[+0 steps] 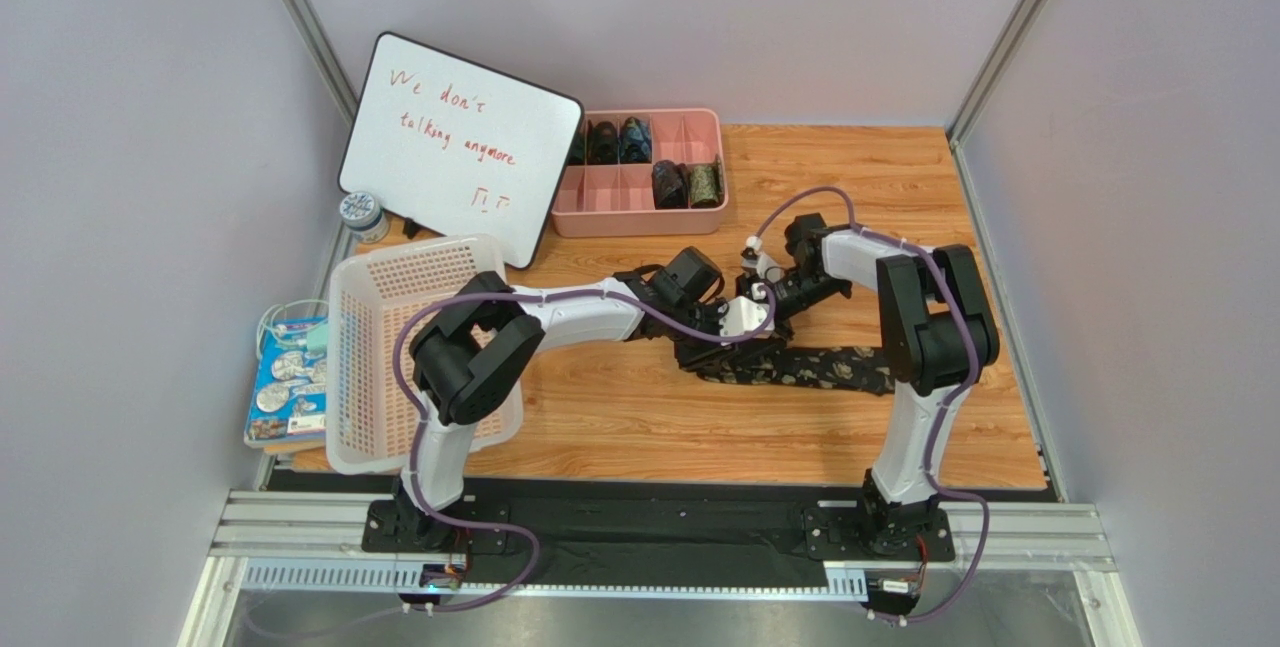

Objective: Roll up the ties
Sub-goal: Roll the tie at the center of the board.

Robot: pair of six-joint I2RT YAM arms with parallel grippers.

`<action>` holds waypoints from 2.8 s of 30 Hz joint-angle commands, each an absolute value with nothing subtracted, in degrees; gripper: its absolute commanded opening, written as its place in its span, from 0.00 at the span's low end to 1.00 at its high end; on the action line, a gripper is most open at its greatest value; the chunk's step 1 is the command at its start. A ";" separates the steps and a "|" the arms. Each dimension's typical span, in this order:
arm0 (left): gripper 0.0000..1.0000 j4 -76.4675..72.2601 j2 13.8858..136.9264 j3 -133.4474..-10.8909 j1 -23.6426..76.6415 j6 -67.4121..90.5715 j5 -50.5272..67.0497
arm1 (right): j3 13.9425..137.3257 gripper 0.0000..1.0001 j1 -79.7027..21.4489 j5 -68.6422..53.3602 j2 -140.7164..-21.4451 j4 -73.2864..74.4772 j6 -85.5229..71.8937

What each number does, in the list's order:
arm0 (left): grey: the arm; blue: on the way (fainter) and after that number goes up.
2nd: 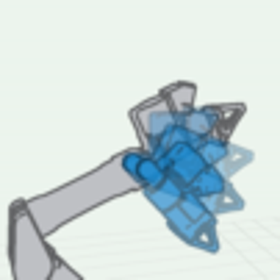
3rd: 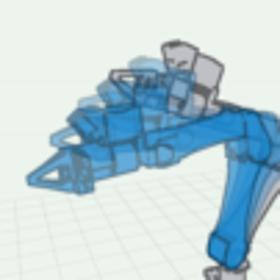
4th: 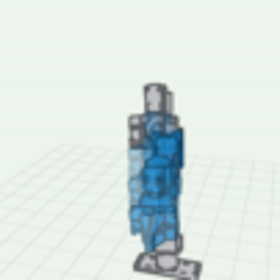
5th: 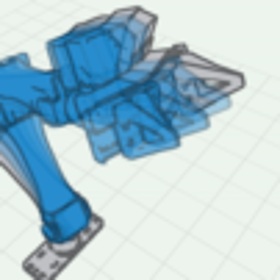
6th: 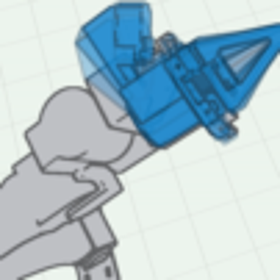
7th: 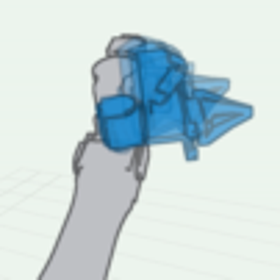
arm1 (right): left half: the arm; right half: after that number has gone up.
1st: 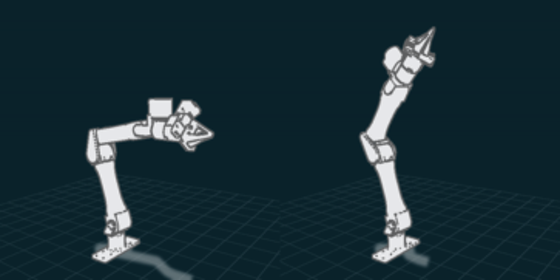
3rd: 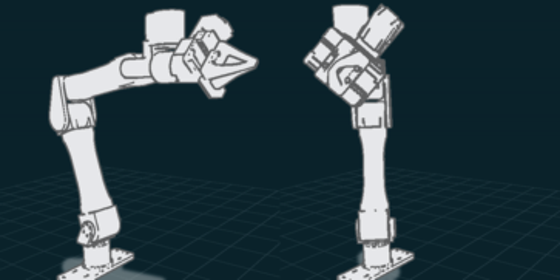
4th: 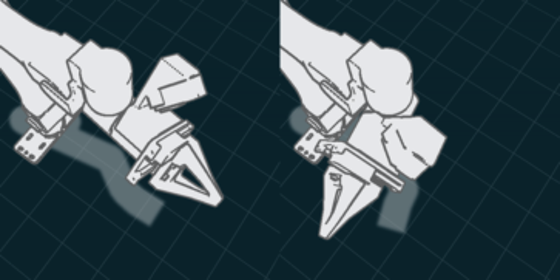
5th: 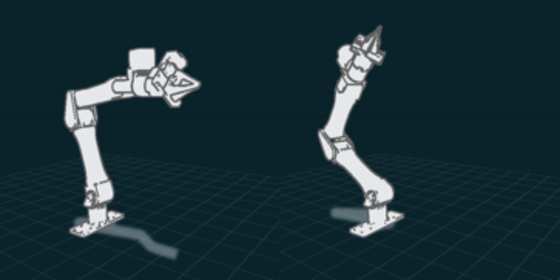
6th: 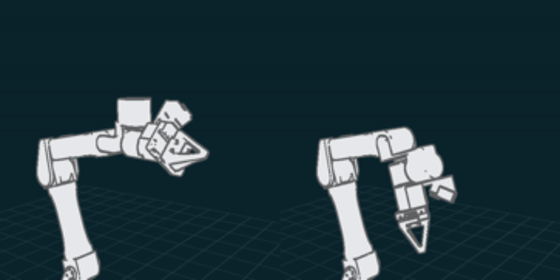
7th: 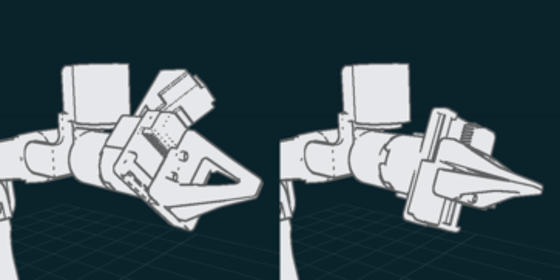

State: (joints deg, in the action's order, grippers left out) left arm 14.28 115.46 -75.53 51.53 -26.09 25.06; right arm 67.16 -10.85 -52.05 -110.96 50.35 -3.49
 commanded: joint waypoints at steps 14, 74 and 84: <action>0.78 4.60 108.11 -66.19 46.67 -20.83 34.18 | 62.75 0.00 -7.65 -37.28 -117.94 46.58 -3.34; 0.74 17.52 109.96 -71.91 50.01 -22.87 28.20 | 66.18 0.00 -9.23 -32.61 -117.33 49.83 -1.94; 1.00 -9.55 89.94 -55.31 48.08 -9.14 22.76 | 68.73 0.00 -12.12 -26.46 -119.79 48.43 -1.67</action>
